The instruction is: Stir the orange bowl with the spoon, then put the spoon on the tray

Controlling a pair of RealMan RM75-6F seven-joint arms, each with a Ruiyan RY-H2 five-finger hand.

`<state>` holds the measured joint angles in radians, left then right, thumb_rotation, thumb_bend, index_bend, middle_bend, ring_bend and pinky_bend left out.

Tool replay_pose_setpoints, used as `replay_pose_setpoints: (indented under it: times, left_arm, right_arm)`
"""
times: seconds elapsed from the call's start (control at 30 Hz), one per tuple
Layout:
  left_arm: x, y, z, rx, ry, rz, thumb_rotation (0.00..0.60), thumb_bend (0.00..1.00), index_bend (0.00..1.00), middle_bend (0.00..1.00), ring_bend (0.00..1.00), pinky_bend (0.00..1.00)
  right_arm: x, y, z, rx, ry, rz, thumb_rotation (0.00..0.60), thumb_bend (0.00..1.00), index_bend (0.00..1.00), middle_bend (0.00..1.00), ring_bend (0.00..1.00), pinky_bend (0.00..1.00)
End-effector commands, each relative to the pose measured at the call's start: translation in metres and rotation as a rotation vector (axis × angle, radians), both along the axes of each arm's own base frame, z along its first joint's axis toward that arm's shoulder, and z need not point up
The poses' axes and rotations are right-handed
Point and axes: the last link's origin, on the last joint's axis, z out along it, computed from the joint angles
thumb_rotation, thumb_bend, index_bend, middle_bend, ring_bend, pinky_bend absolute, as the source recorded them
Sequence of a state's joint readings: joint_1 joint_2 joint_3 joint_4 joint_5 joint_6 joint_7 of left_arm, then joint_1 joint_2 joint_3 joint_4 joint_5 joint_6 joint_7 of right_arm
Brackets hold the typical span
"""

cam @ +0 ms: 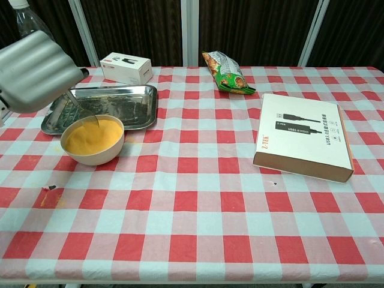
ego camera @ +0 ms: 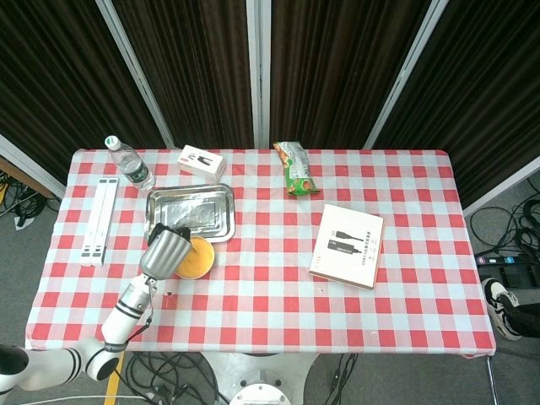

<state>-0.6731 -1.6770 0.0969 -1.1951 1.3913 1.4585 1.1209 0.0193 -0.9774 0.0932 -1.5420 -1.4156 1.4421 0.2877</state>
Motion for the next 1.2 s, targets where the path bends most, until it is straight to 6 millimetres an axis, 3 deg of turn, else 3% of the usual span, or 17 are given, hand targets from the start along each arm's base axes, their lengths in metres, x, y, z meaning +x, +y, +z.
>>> replay_pose_setpoints:
  times: [0.03, 0.37, 0.47, 0.6, 0.9, 1.2]
  left_arm:
    - [-0.004, -0.005, -0.003, 0.018, 0.053, -0.021, 0.6, 0.45, 0.72, 1.0, 0.94, 0.94]
    - [0.009, 0.0, 0.001, 0.055, -0.003, -0.029, 0.6, 0.45, 0.72, 1.0, 0.94, 0.94]
    - [0.013, 0.002, -0.001, -0.002, -0.125, 0.003, 0.6, 0.45, 0.7, 1.0, 0.95, 0.94]
    - [0.011, 0.009, 0.003, 0.027, -0.164, -0.043, 0.6, 0.45, 0.7, 1.0, 0.95, 0.95]
    - [-0.005, 0.014, 0.002, 0.082, -0.096, 0.004, 0.6, 0.45, 0.7, 1.0, 0.95, 0.94]
    - [-0.008, 0.012, -0.004, 0.091, -0.021, 0.06, 0.6, 0.46, 0.7, 1.0, 0.96, 0.94]
  right_arm:
    - [0.0, 0.0, 0.0, 0.0, 0.001, 0.004, 0.6, 0.17, 0.09, 0.22, 0.0, 0.13]
    - [0.002, 0.0, 0.001, -0.004, 0.002, 0.006, 0.6, 0.17, 0.09, 0.22, 0.0, 0.13]
    - [0.003, 0.0, 0.003, -0.012, 0.009, 0.006, 0.6, 0.17, 0.09, 0.22, 0.0, 0.13]
    - [0.004, 0.0, 0.002, -0.009, 0.008, 0.002, 0.6, 0.17, 0.09, 0.22, 0.0, 0.13]
    - [0.004, 0.001, 0.002, -0.01, 0.01, -0.004, 0.6, 0.17, 0.09, 0.22, 0.0, 0.13]
    - [0.003, 0.002, 0.003, -0.013, 0.013, -0.001, 0.6, 0.17, 0.09, 0.22, 0.0, 0.13]
